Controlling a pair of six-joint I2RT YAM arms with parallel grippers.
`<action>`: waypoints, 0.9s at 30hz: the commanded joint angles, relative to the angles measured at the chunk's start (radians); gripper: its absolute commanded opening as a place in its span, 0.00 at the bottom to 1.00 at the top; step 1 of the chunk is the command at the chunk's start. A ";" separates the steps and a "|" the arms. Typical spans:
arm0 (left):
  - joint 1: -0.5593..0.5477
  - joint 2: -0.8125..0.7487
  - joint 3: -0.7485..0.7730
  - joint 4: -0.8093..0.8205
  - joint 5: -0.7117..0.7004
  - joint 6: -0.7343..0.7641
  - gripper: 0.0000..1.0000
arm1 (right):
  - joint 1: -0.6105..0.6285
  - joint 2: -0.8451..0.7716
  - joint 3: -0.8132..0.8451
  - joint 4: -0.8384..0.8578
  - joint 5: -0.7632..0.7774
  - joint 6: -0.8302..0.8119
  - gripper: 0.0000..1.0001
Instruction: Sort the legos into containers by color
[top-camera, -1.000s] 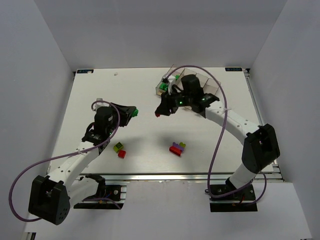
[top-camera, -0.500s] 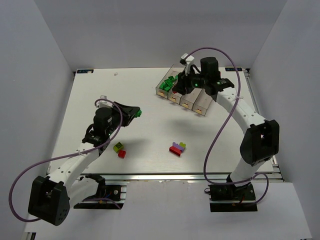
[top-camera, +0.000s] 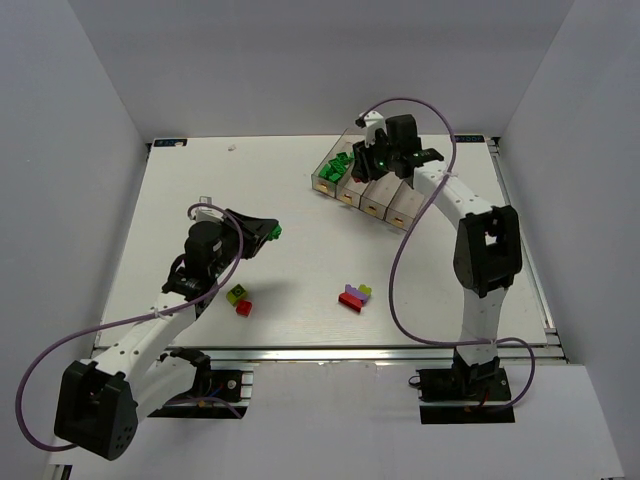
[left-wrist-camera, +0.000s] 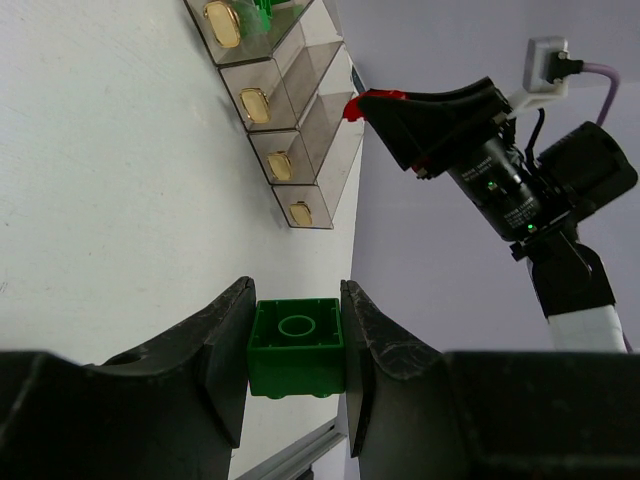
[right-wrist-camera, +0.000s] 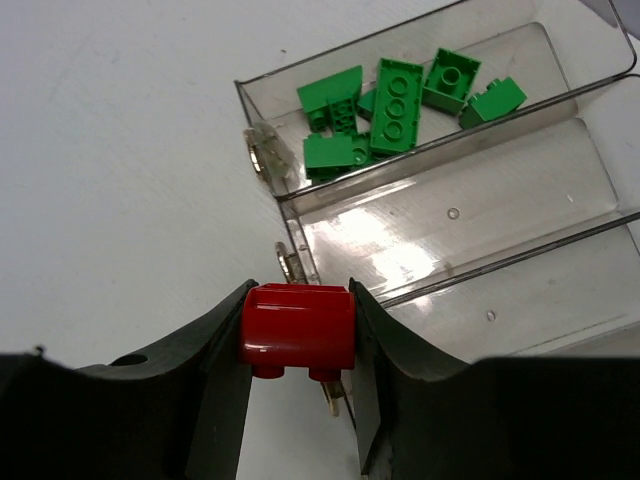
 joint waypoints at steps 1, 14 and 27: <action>0.004 -0.030 0.002 -0.005 0.007 0.021 0.00 | -0.017 0.026 0.078 0.038 0.027 -0.010 0.00; 0.004 0.012 0.047 -0.020 0.032 0.044 0.00 | -0.035 0.199 0.202 0.051 0.001 -0.073 0.45; 0.003 0.128 0.126 0.017 0.084 0.083 0.00 | -0.118 0.091 0.233 -0.035 -0.205 -0.093 0.89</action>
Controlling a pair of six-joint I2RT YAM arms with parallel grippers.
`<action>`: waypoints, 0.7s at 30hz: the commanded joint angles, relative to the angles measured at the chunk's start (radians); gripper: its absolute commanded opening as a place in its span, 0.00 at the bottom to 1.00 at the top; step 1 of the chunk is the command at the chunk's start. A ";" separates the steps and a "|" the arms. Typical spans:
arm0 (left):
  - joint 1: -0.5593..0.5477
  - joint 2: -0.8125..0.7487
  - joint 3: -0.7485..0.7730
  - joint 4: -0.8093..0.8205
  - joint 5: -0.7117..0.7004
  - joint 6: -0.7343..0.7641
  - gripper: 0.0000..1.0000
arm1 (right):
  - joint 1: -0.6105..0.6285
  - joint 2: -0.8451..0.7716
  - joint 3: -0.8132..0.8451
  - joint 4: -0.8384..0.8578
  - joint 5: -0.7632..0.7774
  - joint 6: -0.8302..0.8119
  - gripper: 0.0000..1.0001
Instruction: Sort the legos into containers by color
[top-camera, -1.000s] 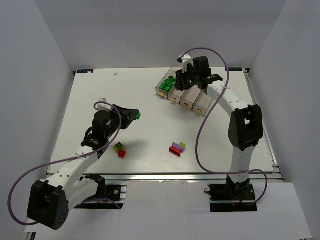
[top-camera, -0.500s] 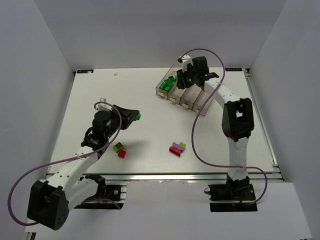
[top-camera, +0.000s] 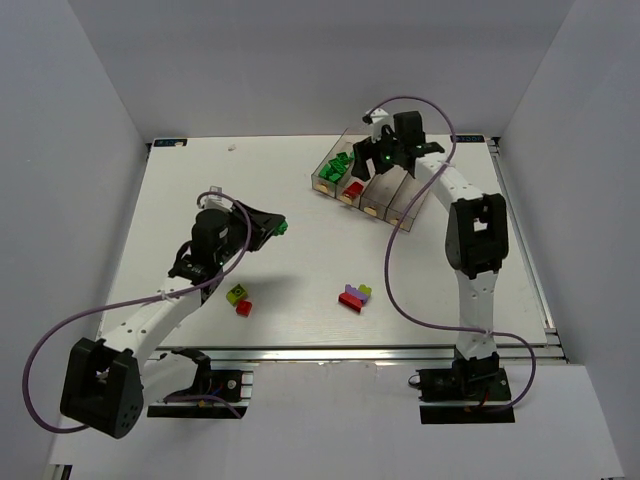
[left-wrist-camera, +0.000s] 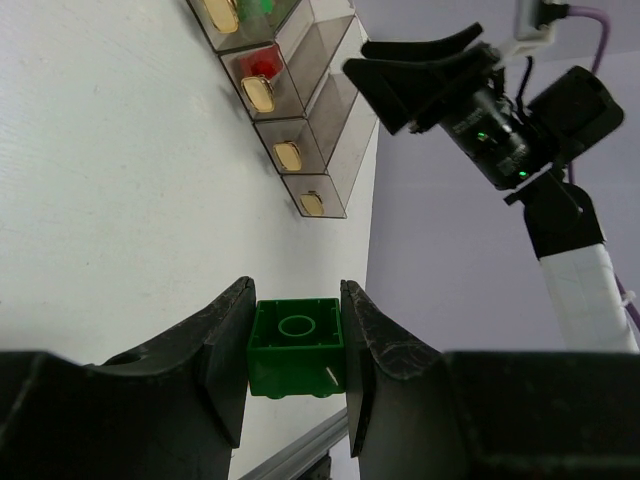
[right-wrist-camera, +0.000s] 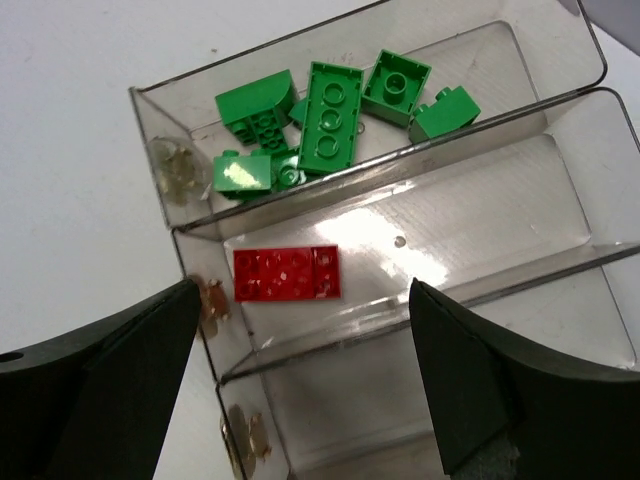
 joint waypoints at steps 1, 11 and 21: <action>0.003 0.045 0.065 0.030 0.042 0.039 0.00 | -0.059 -0.171 0.009 -0.011 -0.188 -0.033 0.89; -0.003 0.408 0.364 -0.028 0.108 0.219 0.00 | -0.186 -0.644 -0.614 0.309 -0.618 0.137 0.35; -0.008 0.906 0.960 -0.106 0.148 0.349 0.00 | -0.188 -0.926 -0.876 0.120 -0.614 0.054 0.03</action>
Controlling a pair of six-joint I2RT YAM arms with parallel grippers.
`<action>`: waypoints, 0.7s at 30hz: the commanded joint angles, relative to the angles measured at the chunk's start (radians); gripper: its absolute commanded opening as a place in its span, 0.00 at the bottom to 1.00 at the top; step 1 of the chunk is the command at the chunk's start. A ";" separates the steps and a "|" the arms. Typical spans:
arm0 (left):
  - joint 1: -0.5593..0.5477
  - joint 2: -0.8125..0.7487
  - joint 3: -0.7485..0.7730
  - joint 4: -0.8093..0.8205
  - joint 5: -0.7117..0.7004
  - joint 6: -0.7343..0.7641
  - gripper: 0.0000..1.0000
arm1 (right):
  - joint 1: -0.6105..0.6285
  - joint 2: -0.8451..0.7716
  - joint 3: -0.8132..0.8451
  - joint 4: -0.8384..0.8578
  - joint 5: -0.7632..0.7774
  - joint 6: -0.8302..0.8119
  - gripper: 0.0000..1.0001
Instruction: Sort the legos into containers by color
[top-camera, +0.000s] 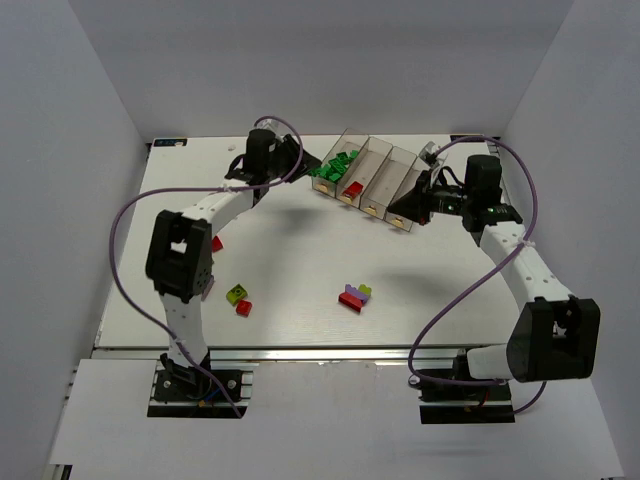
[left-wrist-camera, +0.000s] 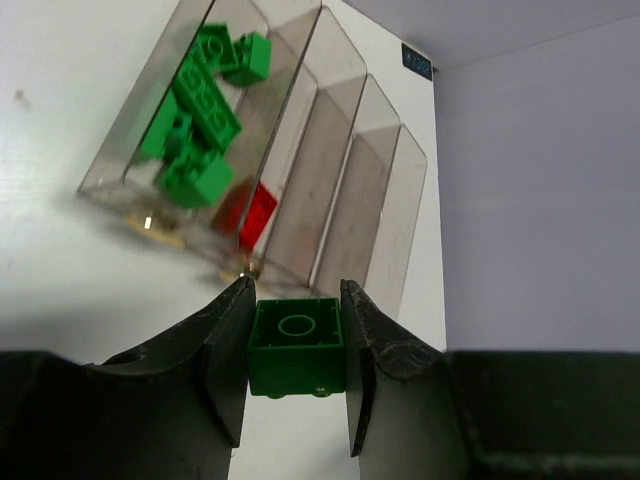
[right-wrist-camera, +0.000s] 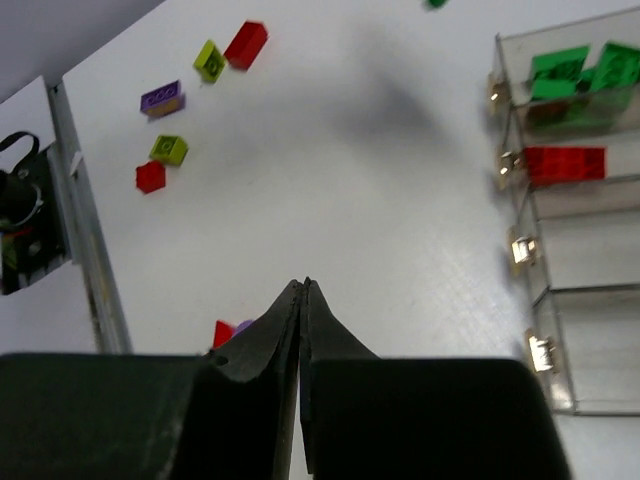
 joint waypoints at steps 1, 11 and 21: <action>-0.009 0.129 0.222 -0.046 0.022 0.056 0.00 | -0.005 -0.097 -0.058 -0.060 -0.015 -0.046 0.04; -0.043 0.498 0.792 -0.290 -0.110 0.107 0.10 | -0.005 -0.226 -0.191 -0.067 0.014 -0.019 0.10; -0.074 0.571 0.856 -0.327 -0.183 0.116 0.44 | -0.005 -0.233 -0.199 -0.077 0.030 -0.026 0.16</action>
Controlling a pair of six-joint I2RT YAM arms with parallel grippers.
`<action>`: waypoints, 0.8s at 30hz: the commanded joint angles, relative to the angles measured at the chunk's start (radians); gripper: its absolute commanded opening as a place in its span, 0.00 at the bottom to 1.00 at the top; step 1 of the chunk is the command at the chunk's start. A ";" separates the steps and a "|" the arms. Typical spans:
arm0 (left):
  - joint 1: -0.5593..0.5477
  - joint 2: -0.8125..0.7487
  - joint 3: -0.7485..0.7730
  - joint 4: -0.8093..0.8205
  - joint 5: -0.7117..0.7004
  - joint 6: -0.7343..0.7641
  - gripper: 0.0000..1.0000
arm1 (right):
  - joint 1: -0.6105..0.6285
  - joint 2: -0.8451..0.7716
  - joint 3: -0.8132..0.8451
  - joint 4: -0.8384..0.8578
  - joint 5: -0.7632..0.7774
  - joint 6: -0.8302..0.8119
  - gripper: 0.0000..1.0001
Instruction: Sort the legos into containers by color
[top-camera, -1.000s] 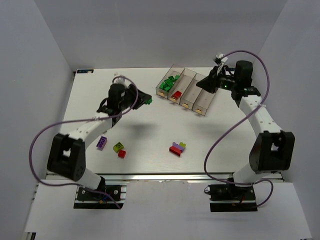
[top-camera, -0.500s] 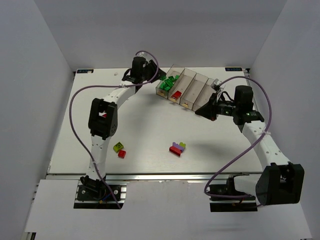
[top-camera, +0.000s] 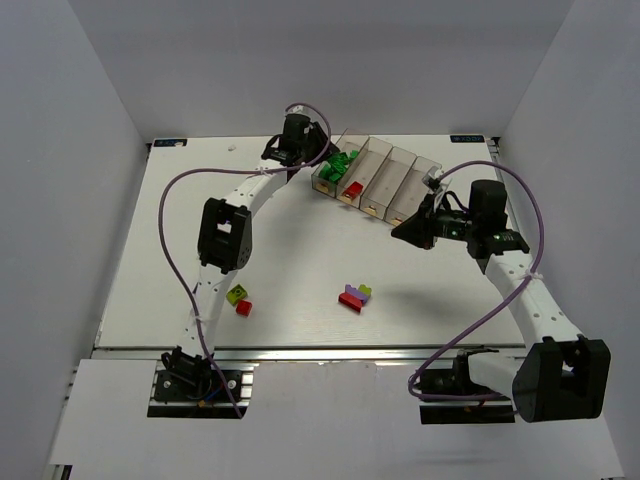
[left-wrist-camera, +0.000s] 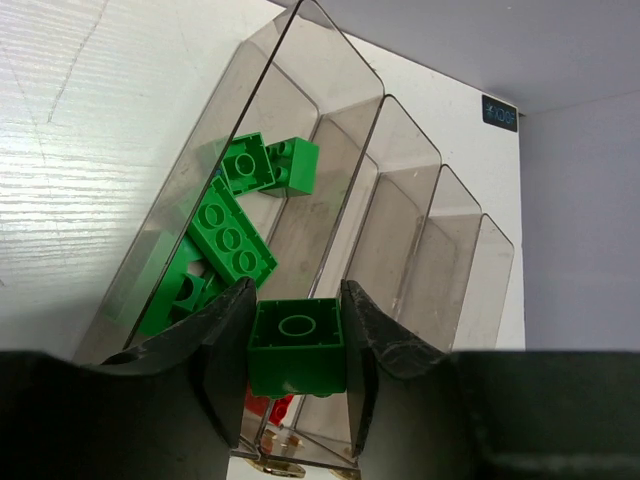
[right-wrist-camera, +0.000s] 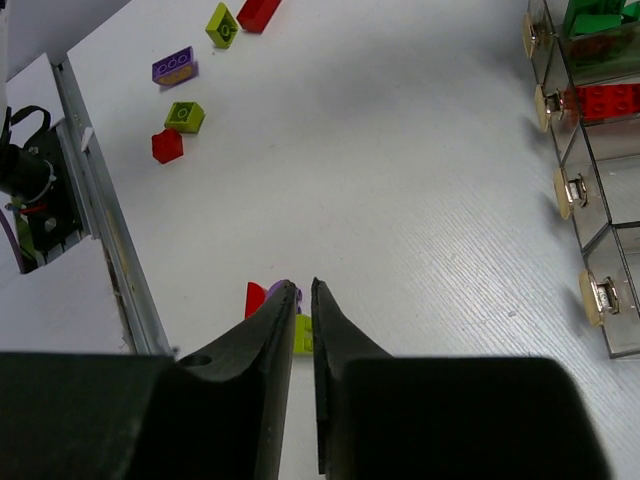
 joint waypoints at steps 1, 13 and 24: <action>-0.015 0.002 0.067 -0.036 -0.045 0.019 0.49 | -0.006 -0.019 -0.002 0.003 0.004 -0.006 0.19; -0.015 -0.073 0.058 -0.041 -0.085 0.054 0.66 | -0.003 -0.012 0.032 -0.093 0.052 -0.137 0.89; 0.028 -0.743 -0.652 0.036 -0.118 0.201 0.01 | 0.059 0.074 0.071 -0.527 -0.227 -0.852 0.65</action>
